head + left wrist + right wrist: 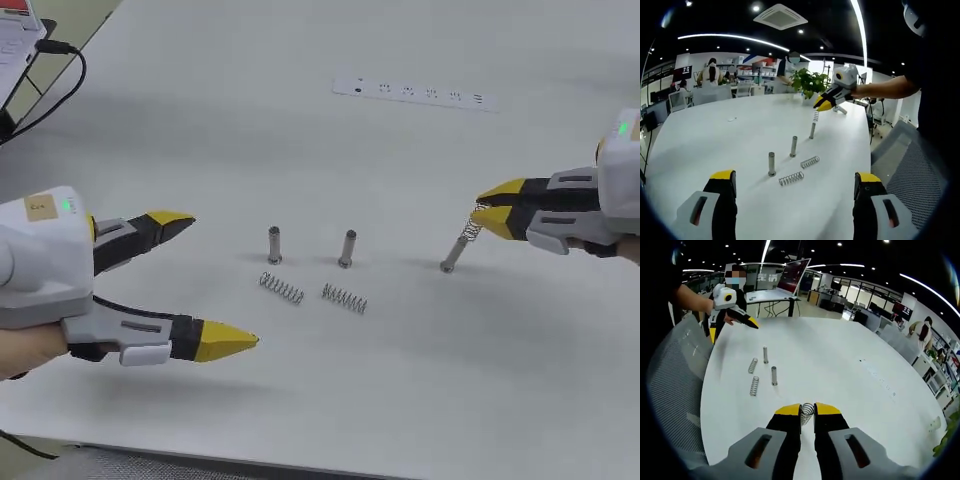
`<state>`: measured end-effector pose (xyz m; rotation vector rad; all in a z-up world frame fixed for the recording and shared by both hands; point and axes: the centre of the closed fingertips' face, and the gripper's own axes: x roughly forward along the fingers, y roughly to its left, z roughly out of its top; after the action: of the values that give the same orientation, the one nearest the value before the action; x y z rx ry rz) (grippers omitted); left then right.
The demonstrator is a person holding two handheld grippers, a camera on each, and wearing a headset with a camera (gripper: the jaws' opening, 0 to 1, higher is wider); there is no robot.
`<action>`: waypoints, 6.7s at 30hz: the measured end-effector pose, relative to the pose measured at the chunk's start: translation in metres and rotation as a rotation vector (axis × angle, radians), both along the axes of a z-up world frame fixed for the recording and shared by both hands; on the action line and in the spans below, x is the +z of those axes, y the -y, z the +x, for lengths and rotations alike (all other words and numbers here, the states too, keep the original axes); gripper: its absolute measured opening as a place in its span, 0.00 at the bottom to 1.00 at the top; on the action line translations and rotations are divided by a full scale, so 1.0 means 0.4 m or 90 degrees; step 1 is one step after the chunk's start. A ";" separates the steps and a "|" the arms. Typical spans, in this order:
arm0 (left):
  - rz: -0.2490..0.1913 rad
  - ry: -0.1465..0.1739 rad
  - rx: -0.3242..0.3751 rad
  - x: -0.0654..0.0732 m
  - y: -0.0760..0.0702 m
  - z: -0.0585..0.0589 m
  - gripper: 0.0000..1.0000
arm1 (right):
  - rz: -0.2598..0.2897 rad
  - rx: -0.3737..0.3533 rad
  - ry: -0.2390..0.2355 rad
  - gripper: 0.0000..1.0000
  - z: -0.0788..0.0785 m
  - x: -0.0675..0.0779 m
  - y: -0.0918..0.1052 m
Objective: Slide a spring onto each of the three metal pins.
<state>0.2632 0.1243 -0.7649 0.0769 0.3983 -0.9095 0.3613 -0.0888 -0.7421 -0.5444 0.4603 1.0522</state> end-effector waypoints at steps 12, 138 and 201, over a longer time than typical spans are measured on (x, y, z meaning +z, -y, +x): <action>-0.001 -0.005 0.002 -0.004 0.000 0.001 0.95 | 0.000 0.000 -0.006 0.07 0.001 -0.011 -0.003; 0.003 -0.007 0.001 0.000 -0.003 -0.002 0.92 | 0.008 -0.051 -0.073 0.25 -0.014 -0.123 0.002; -0.004 0.008 0.010 0.026 -0.001 0.005 0.92 | 0.118 0.007 -0.049 0.38 -0.156 0.025 -0.189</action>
<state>0.2653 0.1248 -0.7544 0.0730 0.3842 -0.8948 0.2988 -0.0133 -0.7322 -0.3439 0.4224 1.1158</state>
